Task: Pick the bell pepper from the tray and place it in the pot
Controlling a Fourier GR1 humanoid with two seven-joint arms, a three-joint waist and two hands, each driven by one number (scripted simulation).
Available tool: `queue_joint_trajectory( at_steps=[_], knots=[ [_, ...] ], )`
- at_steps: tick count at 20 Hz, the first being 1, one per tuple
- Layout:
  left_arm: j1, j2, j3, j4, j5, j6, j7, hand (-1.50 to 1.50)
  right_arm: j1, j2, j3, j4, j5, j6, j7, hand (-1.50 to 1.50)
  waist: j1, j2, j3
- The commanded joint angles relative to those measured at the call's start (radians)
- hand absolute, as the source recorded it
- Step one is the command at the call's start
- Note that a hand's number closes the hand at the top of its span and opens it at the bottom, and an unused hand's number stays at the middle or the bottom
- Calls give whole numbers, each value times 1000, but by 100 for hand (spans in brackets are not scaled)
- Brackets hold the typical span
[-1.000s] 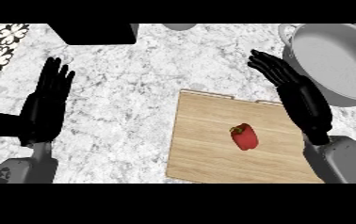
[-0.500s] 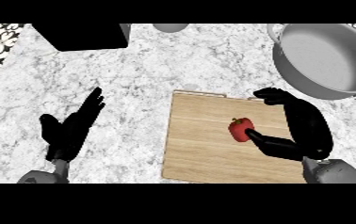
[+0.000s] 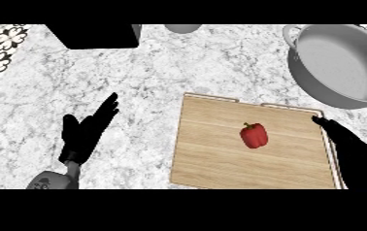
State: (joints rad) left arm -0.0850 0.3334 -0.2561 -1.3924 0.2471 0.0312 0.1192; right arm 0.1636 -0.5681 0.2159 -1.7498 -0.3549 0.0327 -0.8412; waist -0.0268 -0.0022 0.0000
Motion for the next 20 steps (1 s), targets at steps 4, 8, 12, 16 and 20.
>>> queue_joint_trajectory(
  at_steps=[4, 8, 12, 16, 20],
  knots=[
    [0, 13, 16, 33, -7, -52, -22, 0, 92, -168, -41, -194, -63, 52, 320, -150, 15, 0, -2],
    [-40, -48, 0, 105, -48, -39, -66, 0, -63, -112, 35, -139, -40, 22, 510, -150, 32, 5, -2],
    [-60, -47, -3, 63, -43, -46, -2, 0, -165, -161, 89, -48, 12, 110, 609, -150, 44, 5, -1],
    [-39, -42, 24, 61, -32, -55, -10, 0, -184, -158, 167, 22, 159, 161, 599, -150, 40, 4, 0],
    [-49, -96, 12, 91, -89, -37, -13, 0, -266, -31, 159, 211, 263, 186, 533, -150, 31, 4, 0]
  ],
)
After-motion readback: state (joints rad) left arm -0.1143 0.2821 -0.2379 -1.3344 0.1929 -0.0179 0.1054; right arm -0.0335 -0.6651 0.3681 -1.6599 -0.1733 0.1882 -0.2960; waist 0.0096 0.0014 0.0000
